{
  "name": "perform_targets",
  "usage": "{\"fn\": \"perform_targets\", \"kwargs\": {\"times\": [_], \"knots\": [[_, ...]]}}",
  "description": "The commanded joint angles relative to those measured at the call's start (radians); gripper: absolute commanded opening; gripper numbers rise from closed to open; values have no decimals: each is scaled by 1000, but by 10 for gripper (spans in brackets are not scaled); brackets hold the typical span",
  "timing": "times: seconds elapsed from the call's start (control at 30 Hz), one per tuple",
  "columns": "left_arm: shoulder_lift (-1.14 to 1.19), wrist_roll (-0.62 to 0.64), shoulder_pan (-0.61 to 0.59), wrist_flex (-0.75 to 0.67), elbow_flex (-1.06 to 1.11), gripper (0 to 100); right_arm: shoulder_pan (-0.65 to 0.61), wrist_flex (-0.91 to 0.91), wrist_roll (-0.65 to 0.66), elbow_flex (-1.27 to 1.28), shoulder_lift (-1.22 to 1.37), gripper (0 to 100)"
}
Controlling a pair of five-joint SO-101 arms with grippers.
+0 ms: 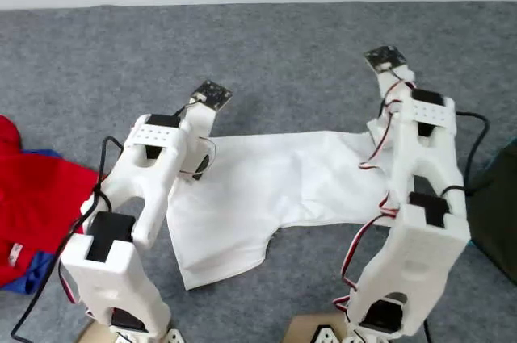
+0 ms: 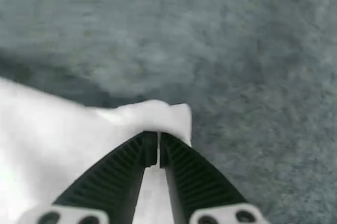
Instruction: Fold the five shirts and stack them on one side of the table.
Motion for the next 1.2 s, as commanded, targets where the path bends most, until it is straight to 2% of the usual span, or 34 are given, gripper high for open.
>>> {"fn": "perform_targets", "kwargs": {"times": [0.0,0.2,0.33,0.53,0.7,0.97,1.17], "knots": [[-5,8,-2,21,-25,6,65,-10,-5,-120,35,23],[-2,3,-2,32,-25,6,90,114,-8,-290,56,23],[-11,6,-3,32,-30,6,77,272,-11,-442,56,23],[-11,20,-26,34,-81,6,-10,464,-11,-589,64,23],[-11,43,-63,78,-139,6,-50,487,-11,-552,96,22],[-11,41,-63,118,-145,6,-30,567,-11,-548,168,21],[-3,11,-61,104,-145,6,-7,372,-9,-552,278,23]]}}
